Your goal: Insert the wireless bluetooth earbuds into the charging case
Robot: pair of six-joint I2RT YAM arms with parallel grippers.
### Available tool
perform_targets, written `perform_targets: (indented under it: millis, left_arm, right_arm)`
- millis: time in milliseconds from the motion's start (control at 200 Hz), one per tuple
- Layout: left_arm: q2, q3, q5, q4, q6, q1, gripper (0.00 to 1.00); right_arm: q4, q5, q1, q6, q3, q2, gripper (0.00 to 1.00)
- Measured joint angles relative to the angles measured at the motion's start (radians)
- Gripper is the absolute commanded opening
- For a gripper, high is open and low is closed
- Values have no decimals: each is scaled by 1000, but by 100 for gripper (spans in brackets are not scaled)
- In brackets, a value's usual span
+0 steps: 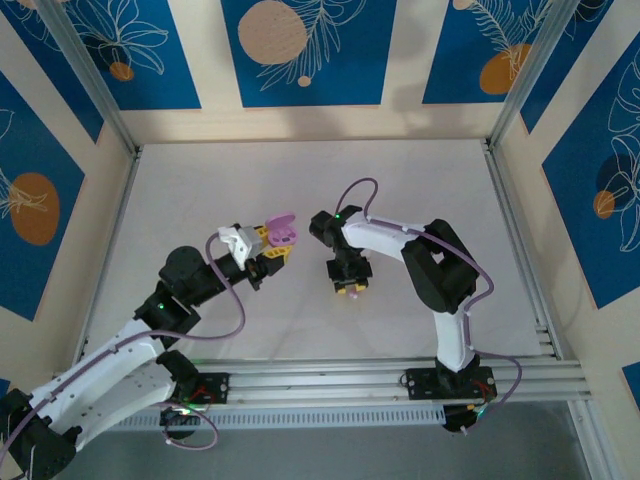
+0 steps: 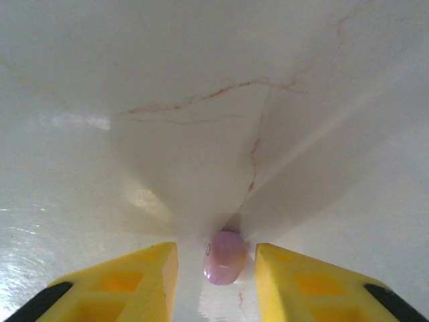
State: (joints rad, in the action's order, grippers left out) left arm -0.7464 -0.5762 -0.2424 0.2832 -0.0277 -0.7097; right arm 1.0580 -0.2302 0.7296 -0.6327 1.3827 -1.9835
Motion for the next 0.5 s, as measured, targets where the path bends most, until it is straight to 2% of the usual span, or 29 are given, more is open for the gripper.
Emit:
perform_targets:
  millis: [145,500]
  left_arm:
    - [-3,0,0,0,3,0,23]
    - [-3,0,0,1,11,0,23]
  right_arm:
    - [-11,14,-8,-4,-11,0,28]
    - [-35,29,-19,-4,-30,-1,26]
